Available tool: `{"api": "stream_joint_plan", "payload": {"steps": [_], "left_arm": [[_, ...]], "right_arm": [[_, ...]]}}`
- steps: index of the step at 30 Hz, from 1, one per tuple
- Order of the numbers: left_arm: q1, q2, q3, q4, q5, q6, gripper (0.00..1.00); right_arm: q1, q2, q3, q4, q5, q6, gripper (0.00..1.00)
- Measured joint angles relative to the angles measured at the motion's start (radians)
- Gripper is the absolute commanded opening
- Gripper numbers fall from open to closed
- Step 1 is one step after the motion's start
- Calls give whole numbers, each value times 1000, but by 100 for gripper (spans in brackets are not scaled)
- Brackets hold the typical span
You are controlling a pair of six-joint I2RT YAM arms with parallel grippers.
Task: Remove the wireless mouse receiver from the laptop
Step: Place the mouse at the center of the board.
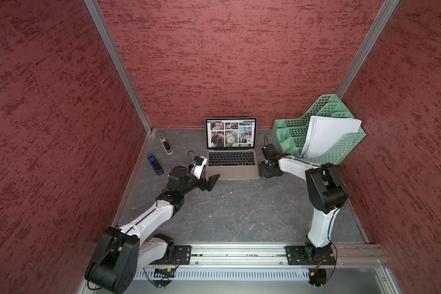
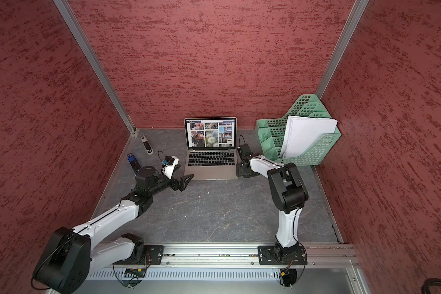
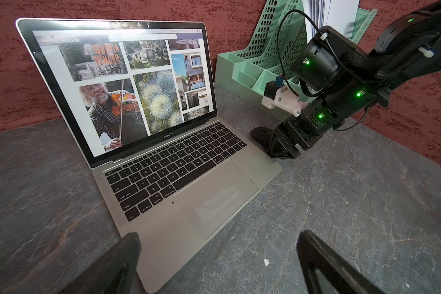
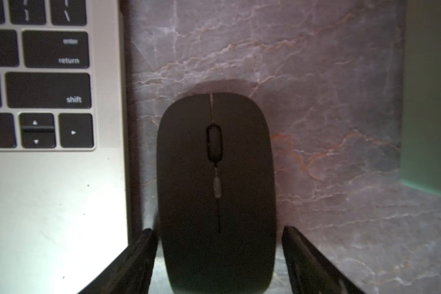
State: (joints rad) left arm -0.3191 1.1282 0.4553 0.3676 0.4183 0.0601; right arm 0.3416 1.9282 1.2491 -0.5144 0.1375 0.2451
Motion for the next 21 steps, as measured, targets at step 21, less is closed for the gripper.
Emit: {"api": "stream_joint_plan", "payload": {"steps": [21], "left_arm": [[202, -187, -41, -35, -454, 39, 100]], "right_arm": [[-247, -828, -554, 531, -19, -228, 99]]}}
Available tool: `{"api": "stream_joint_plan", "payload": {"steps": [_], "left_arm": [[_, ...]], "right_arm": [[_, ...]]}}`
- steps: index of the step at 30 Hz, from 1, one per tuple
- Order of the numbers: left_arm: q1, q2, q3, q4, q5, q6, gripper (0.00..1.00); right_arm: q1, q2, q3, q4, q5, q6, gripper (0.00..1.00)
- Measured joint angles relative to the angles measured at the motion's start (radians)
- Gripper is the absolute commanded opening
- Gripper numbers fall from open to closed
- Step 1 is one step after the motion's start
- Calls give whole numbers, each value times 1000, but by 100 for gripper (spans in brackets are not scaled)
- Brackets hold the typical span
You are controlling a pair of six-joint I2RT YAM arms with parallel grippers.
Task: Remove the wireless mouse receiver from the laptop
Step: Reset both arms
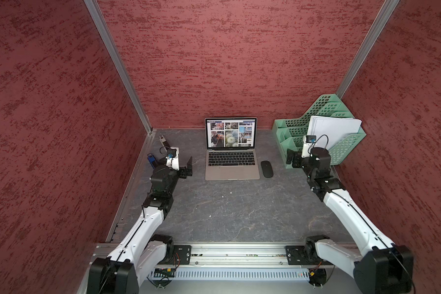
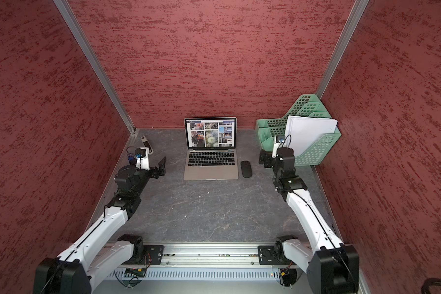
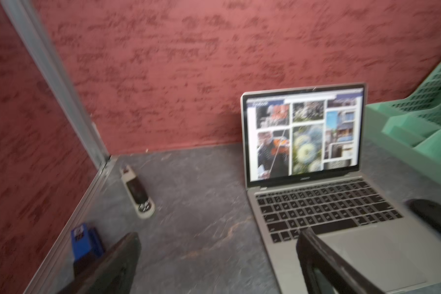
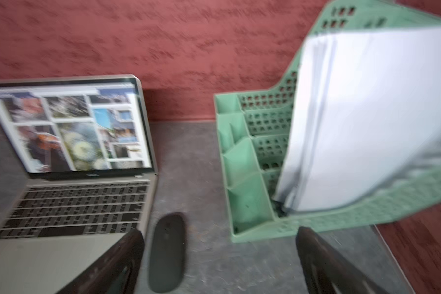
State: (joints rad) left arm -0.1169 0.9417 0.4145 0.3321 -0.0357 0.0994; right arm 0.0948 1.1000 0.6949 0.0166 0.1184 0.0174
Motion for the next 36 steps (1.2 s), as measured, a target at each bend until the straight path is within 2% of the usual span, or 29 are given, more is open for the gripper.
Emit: {"api": "stream_joint_plan", "payload": {"steps": [5, 9, 12, 14, 16, 18, 20, 25, 36], "left_arm": [[49, 50, -161, 126, -22, -5, 100], [109, 146, -194, 263, -16, -19, 100], [132, 258, -204, 395, 5, -29, 100], [140, 326, -204, 469, 39, -42, 100], [140, 423, -197, 565, 82, -43, 100], [133, 534, -175, 639, 105, -40, 100], [133, 586, -136, 603, 126, -41, 100], [164, 594, -60, 597, 186, -47, 100], [168, 595, -48, 563, 193, -68, 100]], "right_arm": [[-14, 145, -327, 369, -42, -48, 99], [-21, 239, -349, 540, -75, -72, 98], [-24, 395, -402, 900, -89, -81, 98], [-27, 474, -465, 1013, -82, -74, 98], [-37, 487, -496, 1026, -65, -64, 98], [-42, 479, -443, 979, -43, -51, 98], [-47, 477, -361, 959, -28, -41, 98], [-47, 453, -315, 957, -12, -28, 99], [-47, 453, -316, 929, -1, -24, 98]]}}
